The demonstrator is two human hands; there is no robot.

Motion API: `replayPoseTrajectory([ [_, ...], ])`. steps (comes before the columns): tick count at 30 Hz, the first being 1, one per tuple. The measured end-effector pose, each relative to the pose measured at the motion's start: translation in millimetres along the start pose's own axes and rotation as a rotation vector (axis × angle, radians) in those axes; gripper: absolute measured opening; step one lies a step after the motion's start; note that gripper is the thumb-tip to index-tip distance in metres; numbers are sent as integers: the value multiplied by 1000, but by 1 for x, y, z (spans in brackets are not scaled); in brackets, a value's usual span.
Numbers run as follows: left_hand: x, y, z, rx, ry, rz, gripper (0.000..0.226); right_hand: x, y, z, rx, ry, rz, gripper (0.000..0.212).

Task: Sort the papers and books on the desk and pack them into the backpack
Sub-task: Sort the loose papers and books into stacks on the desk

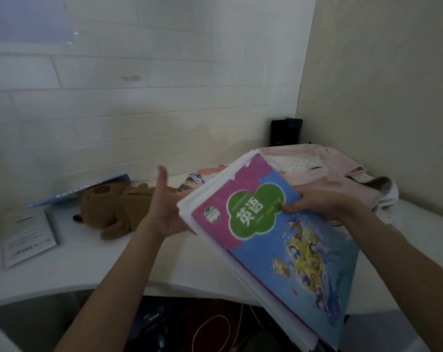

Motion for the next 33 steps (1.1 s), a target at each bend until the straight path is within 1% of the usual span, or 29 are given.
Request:
replayPoseTrajectory([
  [1, -7, -6, -3, -67, 13, -74, 126, 4, 7, 5, 54, -74, -52, 76],
  [2, -14, -11, -8, -162, 121, -123, 127, 9, 16, 11, 114, -153, -98, 76],
  [3, -18, -15, -15, -272, 312, -144, 121, 15, 26, 18, 179, -231, -143, 73],
  [5, -21, -22, -27, -494, 691, -118, 99, 30, 44, 29, 271, -336, -231, 55],
  [7, -22, -25, -27, -583, 878, -7, 72, 42, 57, 32, 333, -361, -286, 35],
  [9, -25, -27, -19, -635, 982, 67, 47, 50, 62, 23, 332, -447, -250, 32],
  [10, -26, -29, -15, -674, 1024, 83, 39, 53, 65, 15, 298, -572, -215, 36],
  [12, -30, -31, -8, -761, 1089, 96, 32, 58, 74, -2, 187, -925, -99, 51],
  [13, -30, -31, -6, -803, 1121, 106, 32, 61, 79, -8, 143, -1039, -41, 57],
  [14, -30, -31, -4, -844, 1154, 121, 32, 62, 85, -11, 118, -1071, 1, 61],
  [16, -34, -31, -1, -883, 1202, 198, 32, 63, 93, -10, 76, -989, 35, 62],
  [18, -42, -28, 2, -788, 1201, 385, 37, 62, 96, -8, 39, -917, 53, 66],
  [20, -49, -24, 3, -653, 1138, 575, 42, 58, 97, -6, 12, -876, 80, 77],
  [22, -47, -20, 2, -569, 1137, 661, 38, 54, 99, -2, -1, -840, 81, 85],
  [23, -43, -18, 3, -526, 1210, 693, 34, 53, 100, 0, -7, -824, 80, 83],
  [24, -39, -15, 6, -474, 1358, 744, 31, 52, 102, 2, -28, -793, 96, 78],
  [25, -34, -10, 12, -399, 1555, 817, 30, 52, 104, 3, -68, -742, 146, 72],
  [26, -28, -4, 17, -305, 1722, 895, 31, 52, 108, 2, -118, -686, 228, 67],
  [27, -24, 1, 19, -234, 1796, 942, 34, 52, 113, 3, -164, -673, 330, 62],
  [29, -25, 14, 16, -190, 1759, 944, 40, 56, 124, 2, -241, -826, 500, 47],
  [31, -33, 22, 13, -184, 1692, 973, 41, 66, 137, 4, -271, -975, 554, 37],
  [33, -38, 25, 16, -143, 1643, 1062, 38, 71, 146, 5, -242, -986, 605, 35],
])
Point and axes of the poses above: each hand's wrist, its own y-axis towards the middle knuckle, its own x-axis out of the palm, z = x × y, the point moved 4 cm from there along y, towards the middle knuckle, and after that the axes turned 6 degrees about y, right-handed, at the moved point
